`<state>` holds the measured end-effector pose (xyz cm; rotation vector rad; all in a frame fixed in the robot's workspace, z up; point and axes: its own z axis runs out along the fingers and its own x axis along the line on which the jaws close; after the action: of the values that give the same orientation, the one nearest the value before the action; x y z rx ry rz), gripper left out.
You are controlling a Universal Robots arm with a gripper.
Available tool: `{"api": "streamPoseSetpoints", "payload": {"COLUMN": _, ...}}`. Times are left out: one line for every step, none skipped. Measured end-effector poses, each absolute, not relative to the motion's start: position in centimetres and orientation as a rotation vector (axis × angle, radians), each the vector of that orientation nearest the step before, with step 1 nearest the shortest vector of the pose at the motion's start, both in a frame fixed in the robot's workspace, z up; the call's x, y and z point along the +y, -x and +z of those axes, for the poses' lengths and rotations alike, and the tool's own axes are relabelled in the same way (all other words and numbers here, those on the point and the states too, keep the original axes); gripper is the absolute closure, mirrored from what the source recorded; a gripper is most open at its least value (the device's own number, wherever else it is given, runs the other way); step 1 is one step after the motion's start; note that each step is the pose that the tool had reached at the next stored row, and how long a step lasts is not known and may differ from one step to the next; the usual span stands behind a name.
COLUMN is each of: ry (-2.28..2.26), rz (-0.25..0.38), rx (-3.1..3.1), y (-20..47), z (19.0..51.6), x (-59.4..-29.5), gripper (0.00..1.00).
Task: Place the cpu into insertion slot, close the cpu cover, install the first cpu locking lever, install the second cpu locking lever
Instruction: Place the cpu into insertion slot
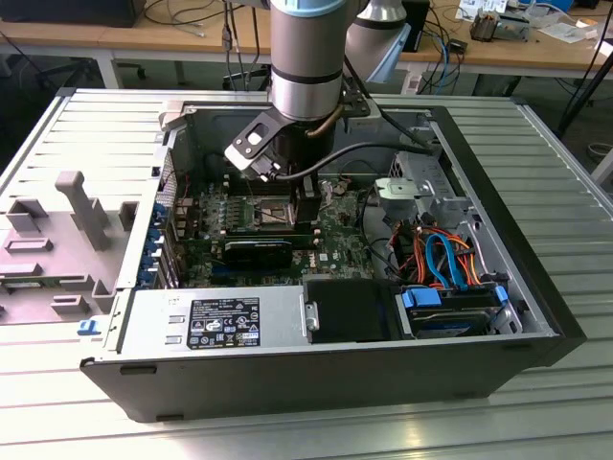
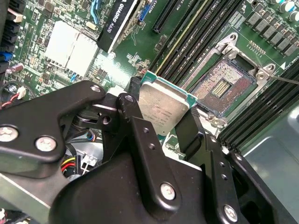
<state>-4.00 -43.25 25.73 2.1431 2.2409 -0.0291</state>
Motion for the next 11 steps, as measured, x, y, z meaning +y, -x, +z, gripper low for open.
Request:
{"api": "streamPoseSetpoints", "payload": {"ry": -2.153, "rz": -0.029, "rx": 2.231, "y": 4.0, "z": 25.73, "x": -43.25, "gripper": 0.45}}
{"api": "streamPoseSetpoints", "payload": {"ry": -2.163, "rz": -0.03, "rx": 2.222, "y": 4.0, "z": 25.72, "x": -43.25, "gripper": 0.45}}
{"api": "streamPoseSetpoints", "payload": {"ry": -2.166, "rz": -0.03, "rx": 2.219, "y": 4.0, "z": 25.72, "x": -43.25, "gripper": 0.45}}
{"api": "streamPoseSetpoints", "payload": {"ry": -2.17, "rz": -0.03, "rx": 2.215, "y": 4.0, "z": 25.72, "x": -43.25, "gripper": 0.45}}
{"api": "streamPoseSetpoints", "payload": {"ry": -2.175, "rz": -0.03, "rx": 2.21, "y": 4.0, "z": 25.72, "x": -43.25, "gripper": 0.45}}
{"api": "streamPoseSetpoints", "payload": {"ry": -2.175, "rz": -0.03, "rx": 2.21, "y": 4.0, "z": 25.72, "x": -43.25, "gripper": 0.45}}
{"api": "streamPoseSetpoints", "payload": {"ry": -2.175, "rz": -0.03, "rx": 2.21, "y": 4.0, "z": 25.72, "x": -43.25, "gripper": 0.45}}
{"api": "streamPoseSetpoints", "payload": {"ry": -2.175, "rz": -0.03, "rx": 2.21, "y": 4.0, "z": 25.72, "x": -43.25, "gripper": 0.45}}
{"api": "streamPoseSetpoints", "payload": {"ry": -2.176, "rz": -0.03, "rx": 2.21, "y": 4.0, "z": 25.72, "x": -43.25, "gripper": 0.45}}
{"api": "streamPoseSetpoints", "payload": {"ry": -2.175, "rz": -0.03, "rx": 2.21, "y": 4.01, "z": 25.71, "x": -43.25, "gripper": 0.45}}
{"api": "streamPoseSetpoints", "payload": {"ry": -2.176, "rz": -0.03, "rx": 2.21, "y": 4.03, "z": 25.71, "x": -43.25, "gripper": 0.45}}
